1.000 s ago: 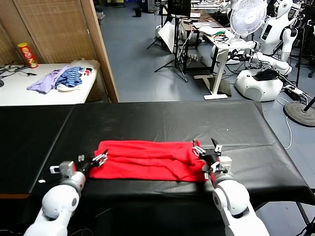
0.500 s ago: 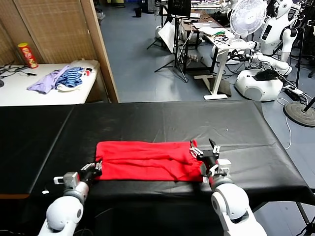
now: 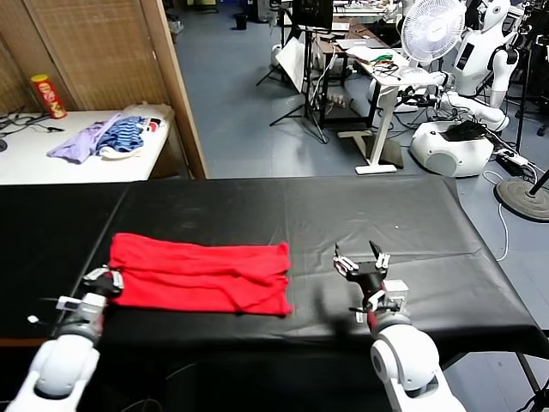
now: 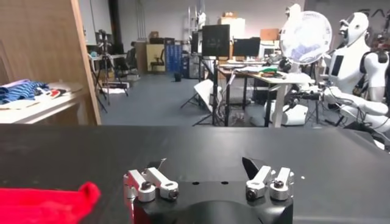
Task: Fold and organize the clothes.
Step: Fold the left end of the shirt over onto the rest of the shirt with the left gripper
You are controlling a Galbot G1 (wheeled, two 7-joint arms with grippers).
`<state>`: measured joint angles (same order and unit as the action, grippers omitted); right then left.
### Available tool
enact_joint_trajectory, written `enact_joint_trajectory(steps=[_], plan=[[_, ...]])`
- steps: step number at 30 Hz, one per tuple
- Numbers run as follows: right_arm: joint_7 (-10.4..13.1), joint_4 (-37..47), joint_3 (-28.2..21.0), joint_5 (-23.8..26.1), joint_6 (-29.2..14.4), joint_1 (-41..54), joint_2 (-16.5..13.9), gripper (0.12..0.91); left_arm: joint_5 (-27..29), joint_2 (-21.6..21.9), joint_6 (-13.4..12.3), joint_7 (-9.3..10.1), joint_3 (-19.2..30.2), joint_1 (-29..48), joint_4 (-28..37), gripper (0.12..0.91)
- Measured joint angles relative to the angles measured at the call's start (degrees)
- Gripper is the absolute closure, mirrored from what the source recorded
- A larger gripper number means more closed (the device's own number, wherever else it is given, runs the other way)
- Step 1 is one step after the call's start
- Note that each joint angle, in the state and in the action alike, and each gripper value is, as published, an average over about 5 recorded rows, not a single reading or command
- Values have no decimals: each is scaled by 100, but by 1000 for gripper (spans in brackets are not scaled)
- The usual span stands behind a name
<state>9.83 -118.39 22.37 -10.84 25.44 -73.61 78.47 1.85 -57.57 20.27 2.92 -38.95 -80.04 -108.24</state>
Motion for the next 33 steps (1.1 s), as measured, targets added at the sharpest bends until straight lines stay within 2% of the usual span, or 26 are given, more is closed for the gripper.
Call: enact_joint_trajectory(steps=[4,8,12,16,20,29,30,33], plan=[[4,-51,57,84,3,-87,45,227,-492,-258,382,168,400,39,-477,875],[5,-96,102,162,3,-193,92,227,-1478,-646,718,436,1010,192,-944,875],[5,-127,148,194,4,-276,106,227,-2587,-1034,848,602,1553,442,-1162,875],[5,-122,163,233,5,-322,116,227,-3232,-1375,879,657,1932,671,-1165,875],[5,-104,125,259,11,-324,134,227,-3447,-1659,885,690,2150,800,-1062,875],[-81,7,25,263,3,-238,133,227,-3323,-2019,751,651,2283,767,-930,871],[-105,22,4,263,-4,-223,129,227,-3319,-2056,725,640,2287,753,-924,854],[-180,69,-69,252,-28,-171,107,227,-3357,-2196,688,591,2299,705,-902,739]])
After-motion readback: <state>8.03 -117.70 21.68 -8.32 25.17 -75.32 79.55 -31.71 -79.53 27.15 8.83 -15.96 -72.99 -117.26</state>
